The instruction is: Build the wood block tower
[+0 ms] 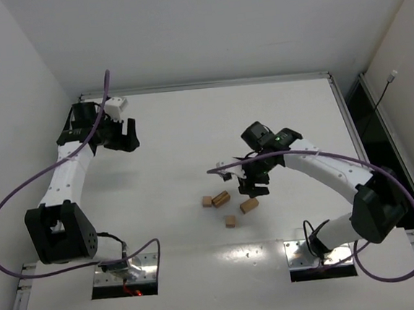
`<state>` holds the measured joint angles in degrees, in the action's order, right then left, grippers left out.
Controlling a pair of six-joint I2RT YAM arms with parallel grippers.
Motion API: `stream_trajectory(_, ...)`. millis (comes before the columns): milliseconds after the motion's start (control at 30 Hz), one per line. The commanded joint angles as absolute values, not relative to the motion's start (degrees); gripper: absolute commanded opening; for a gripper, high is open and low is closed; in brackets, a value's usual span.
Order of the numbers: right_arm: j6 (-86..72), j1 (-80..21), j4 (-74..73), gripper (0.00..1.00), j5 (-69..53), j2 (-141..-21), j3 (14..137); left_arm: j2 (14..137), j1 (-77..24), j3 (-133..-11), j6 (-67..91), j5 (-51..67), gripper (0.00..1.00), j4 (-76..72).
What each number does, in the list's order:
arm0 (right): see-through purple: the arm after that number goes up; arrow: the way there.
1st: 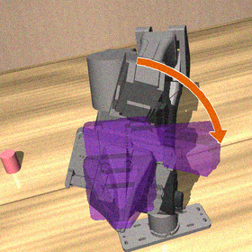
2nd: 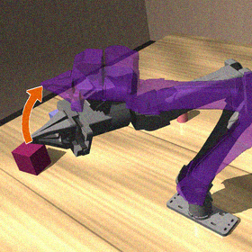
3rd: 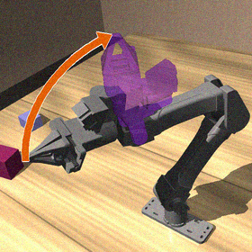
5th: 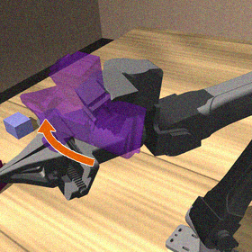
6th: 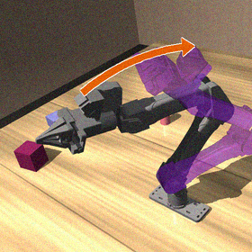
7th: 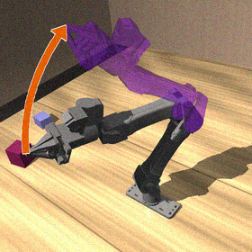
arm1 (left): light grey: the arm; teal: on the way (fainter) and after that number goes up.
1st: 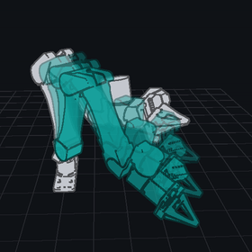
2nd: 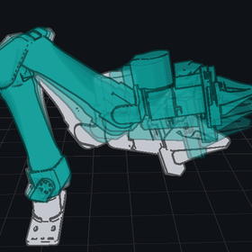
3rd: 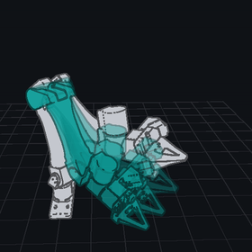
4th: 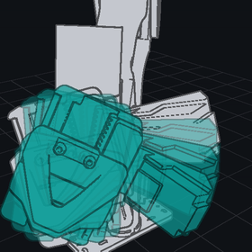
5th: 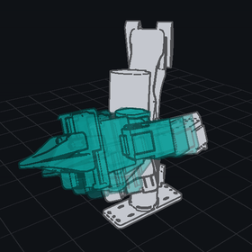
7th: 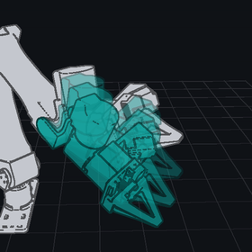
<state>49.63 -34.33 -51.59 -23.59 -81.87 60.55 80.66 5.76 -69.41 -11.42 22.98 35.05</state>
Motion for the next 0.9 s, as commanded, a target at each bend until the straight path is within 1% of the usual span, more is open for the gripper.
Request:
stream_trajectory(0,56.34,-38.82,-56.95,0.64,-19.01,-83.49,61.61,81.39,6.15,-70.75,-9.76,20.76,0.75,33.05)
stream_trajectory(100,56.34,-42.70,-56.43,0.62,-13.73,-84.81,61.09,81.91,6.15,-71.28,-9.76,19.43,0.75,32.52)
stream_trajectory(233,54.32,-49.90,-55.11,0.57,-9.76,-87.44,60.56,81.91,6.15,-71.28,-9.76,16.88,0.75,31.99)
stream_trajectory(333,50.99,-52.90,-54.58,0.55,-6.43,-90.78,60.56,81.91,7.46,-71.28,-9.76,15.56,0.75,31.38)
stream_trajectory(367,49.93,-54.56,-54.58,0.52,-5.46,-91.92,61.34,81.91,7.47,-71.28,-9.76,15.56,0.75,31.38)
stream_trajectory(533,42.38,-57.57,-55.10,0.48,0.08,-98.34,64.50,82.44,9.93,-71.80,-9.76,15.03,0.75,31.38)
stream_trajectory(700,38.33,-60.38,-53.88,0.48,2.72,-101.15,65.74,83.49,10.46,-71.81,-9.76,15.03,0.75,30.85)
stream_trajectory(867,35.60,-60.91,-52.73,0.49,6.41,-103.27,66.79,83.50,10.99,-71.81,-9.76,15.03,0.75,30.85)
